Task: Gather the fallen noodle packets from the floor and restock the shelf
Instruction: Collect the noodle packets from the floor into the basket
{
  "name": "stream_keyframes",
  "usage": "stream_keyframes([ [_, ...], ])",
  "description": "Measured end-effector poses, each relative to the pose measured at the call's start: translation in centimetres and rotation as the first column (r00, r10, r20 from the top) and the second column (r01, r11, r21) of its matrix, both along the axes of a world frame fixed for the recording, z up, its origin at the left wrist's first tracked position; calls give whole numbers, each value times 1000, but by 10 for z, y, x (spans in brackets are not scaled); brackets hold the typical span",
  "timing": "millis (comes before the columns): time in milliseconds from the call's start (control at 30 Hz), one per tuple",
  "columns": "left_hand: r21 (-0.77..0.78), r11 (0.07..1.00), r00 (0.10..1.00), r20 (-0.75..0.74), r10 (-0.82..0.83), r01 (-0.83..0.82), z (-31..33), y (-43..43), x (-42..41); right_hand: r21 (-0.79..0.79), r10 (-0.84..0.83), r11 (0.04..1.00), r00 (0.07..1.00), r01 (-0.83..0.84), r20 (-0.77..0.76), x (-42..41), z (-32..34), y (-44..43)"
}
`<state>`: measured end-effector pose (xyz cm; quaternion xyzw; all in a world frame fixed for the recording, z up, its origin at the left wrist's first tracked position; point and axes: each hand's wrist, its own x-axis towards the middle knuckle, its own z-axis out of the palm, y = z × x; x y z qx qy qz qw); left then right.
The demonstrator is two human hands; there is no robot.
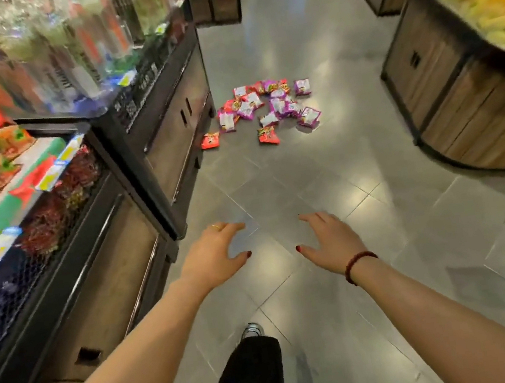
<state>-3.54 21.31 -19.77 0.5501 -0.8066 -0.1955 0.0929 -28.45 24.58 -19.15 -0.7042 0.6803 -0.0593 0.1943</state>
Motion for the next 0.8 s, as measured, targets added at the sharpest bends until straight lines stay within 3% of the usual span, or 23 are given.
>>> stream_keyframes([
  [400, -5, 993, 993, 27, -117, 118, 29, -266, -7, -71, -143, 987, 990, 143, 10, -5, 34, -231],
  [800, 0, 998, 997, 28, -67, 67, 18, -493, -101, -59, -107, 992, 993, 109, 40, -95, 13, -470],
])
